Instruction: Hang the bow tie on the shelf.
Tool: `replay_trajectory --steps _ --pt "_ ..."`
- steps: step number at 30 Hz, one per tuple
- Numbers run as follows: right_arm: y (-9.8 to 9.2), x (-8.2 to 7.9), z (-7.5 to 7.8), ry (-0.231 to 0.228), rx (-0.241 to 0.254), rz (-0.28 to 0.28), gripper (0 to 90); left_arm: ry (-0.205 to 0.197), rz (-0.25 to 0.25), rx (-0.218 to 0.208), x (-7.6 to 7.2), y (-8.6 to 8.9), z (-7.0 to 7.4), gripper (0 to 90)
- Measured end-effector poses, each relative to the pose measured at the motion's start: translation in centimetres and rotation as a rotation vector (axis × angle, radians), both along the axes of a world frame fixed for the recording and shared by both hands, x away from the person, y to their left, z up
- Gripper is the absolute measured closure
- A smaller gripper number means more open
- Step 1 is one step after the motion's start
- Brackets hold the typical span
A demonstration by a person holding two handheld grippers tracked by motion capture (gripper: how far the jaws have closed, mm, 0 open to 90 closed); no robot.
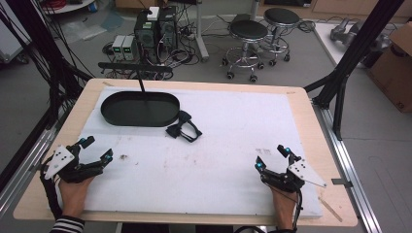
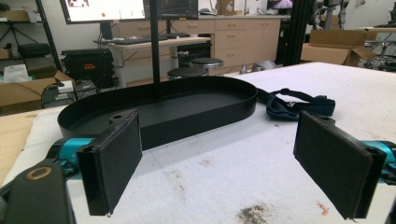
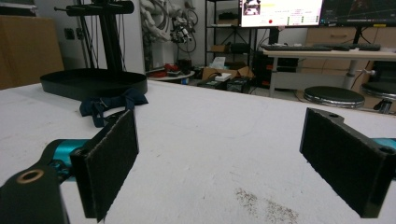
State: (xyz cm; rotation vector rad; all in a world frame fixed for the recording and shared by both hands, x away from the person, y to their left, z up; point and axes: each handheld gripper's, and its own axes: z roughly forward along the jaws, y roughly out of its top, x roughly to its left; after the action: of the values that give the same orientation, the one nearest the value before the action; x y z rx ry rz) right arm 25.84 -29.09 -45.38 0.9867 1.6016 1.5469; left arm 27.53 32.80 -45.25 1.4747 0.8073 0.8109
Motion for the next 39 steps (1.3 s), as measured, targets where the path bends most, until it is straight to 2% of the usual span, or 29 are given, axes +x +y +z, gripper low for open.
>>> replay_trajectory --steps 3,8,11,23,28,31,34,39 --pt "0.0 0.0 0.0 -0.002 -0.003 0.000 10.8 -0.002 0.000 0.007 0.0 -0.1 0.0 15.7" --pt "0.0 0.0 0.0 -0.002 -0.004 0.002 10.8 0.006 0.001 -0.010 0.0 0.0 0.0 15.5" --pt "0.0 0.0 0.0 -0.005 -0.008 0.001 10.8 0.000 -0.001 0.001 0.0 0.0 0.0 15.5" --pt "0.1 0.1 0.0 0.007 -0.007 -0.004 10.8 0.010 0.006 0.000 0.1 -0.1 0.0 15.8" --pt "0.2 0.0 0.0 0.004 -0.019 -0.013 10.8 0.021 0.011 -0.015 0.2 0.1 0.1 15.6" --pt "0.2 0.1 0.0 0.005 -0.016 -0.011 10.8 0.049 -0.001 -0.020 0.3 0.0 0.2 15.5" --pt "0.2 0.1 0.0 0.004 -0.019 -0.011 10.8 0.077 -0.028 -0.054 0.4 0.0 0.5 15.5" --pt "0.2 0.1 0.1 0.003 -0.020 -0.009 10.8 0.093 -0.050 -0.018 0.7 -0.7 2.1 15.3"
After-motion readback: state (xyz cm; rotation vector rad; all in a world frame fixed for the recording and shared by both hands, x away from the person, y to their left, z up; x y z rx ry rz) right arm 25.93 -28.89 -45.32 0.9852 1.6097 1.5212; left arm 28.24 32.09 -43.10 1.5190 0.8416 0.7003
